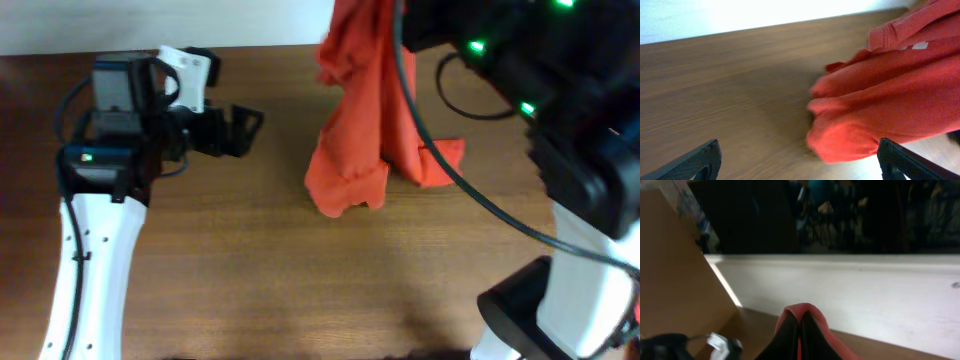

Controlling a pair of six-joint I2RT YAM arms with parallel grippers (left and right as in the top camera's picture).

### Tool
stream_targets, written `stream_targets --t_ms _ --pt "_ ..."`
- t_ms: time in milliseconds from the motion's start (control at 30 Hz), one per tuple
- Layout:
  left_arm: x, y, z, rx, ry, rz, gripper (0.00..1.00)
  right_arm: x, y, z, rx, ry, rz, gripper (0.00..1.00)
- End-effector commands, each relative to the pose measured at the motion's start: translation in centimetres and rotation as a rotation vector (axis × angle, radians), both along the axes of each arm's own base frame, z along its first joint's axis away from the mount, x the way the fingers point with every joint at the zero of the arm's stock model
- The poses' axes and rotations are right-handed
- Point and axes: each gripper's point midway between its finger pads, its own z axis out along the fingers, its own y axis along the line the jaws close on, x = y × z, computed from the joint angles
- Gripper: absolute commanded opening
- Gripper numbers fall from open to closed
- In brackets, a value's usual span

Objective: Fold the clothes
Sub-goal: 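Lift the orange shirt with the right gripper and carry it to table center, then grasp the hanging orange shirt edge with the left gripper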

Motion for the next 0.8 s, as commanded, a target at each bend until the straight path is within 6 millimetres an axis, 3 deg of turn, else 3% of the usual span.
stream_targets --t_ms 0,100,267,367,767 --pt "-0.6 -3.4 -0.2 -0.013 0.001 -0.127 0.99 -0.7 -1.2 1.2 -0.014 -0.049 -0.04 0.04" --pt "-0.6 -5.3 -2.0 0.0 0.045 -0.186 0.99 -0.7 -1.2 1.1 -0.016 -0.045 -0.043 0.04" --pt "-0.3 -8.6 -6.9 0.022 0.168 -0.267 0.99 -0.4 -1.8 1.0 -0.032 -0.048 -0.081 0.04" --pt "-0.4 -9.4 -8.2 0.033 0.192 -0.298 0.99 -0.2 -2.1 0.8 -0.044 -0.045 -0.1 0.04" --pt "1.0 -10.6 -6.5 0.013 0.054 -0.373 0.99 0.2 -3.3 -0.9 -0.083 0.016 -0.144 0.04"
